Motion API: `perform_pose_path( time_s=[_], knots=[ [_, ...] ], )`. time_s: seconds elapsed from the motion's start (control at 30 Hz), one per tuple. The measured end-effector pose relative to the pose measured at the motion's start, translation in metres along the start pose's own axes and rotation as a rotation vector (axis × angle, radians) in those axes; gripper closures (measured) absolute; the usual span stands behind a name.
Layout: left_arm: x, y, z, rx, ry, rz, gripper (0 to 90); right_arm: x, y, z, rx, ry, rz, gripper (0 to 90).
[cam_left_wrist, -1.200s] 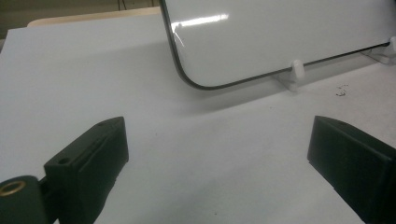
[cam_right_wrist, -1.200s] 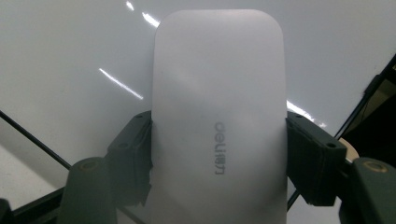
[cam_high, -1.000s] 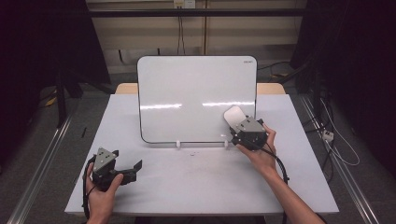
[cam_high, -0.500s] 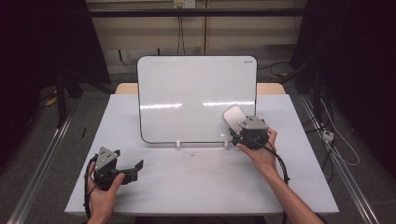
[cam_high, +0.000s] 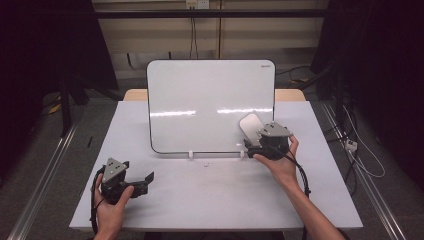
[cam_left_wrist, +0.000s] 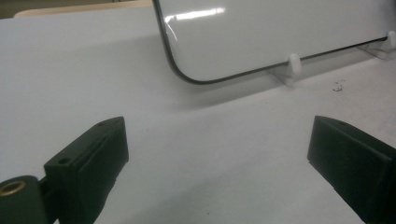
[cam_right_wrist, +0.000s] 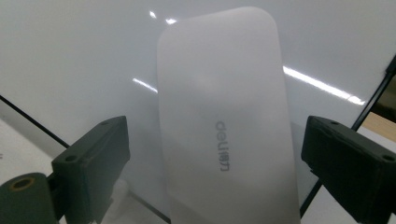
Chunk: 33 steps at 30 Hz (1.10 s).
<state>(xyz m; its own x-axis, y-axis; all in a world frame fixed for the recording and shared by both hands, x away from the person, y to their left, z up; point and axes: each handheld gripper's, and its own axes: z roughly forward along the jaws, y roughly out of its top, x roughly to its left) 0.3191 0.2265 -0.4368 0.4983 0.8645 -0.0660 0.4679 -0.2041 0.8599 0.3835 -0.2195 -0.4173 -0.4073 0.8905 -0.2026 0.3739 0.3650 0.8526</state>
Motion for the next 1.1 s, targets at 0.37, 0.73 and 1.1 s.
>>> perform_pose_path(
  time_s=[0.37,0.73,1.1],
  knots=[
    [-0.003,0.003,0.002,-0.001,-0.01,0.031,5.5,-0.002,0.002,-0.009,-0.014,0.062,0.074,5.4],
    [0.002,0.003,0.0,-0.015,-0.001,0.004,5.4,-0.004,0.001,-0.021,-0.004,0.07,0.129,6.4],
    [0.0,0.004,0.0,-0.029,-0.003,0.011,5.5,-0.014,-0.011,-0.047,-0.038,0.054,0.174,7.4]
  ],
)
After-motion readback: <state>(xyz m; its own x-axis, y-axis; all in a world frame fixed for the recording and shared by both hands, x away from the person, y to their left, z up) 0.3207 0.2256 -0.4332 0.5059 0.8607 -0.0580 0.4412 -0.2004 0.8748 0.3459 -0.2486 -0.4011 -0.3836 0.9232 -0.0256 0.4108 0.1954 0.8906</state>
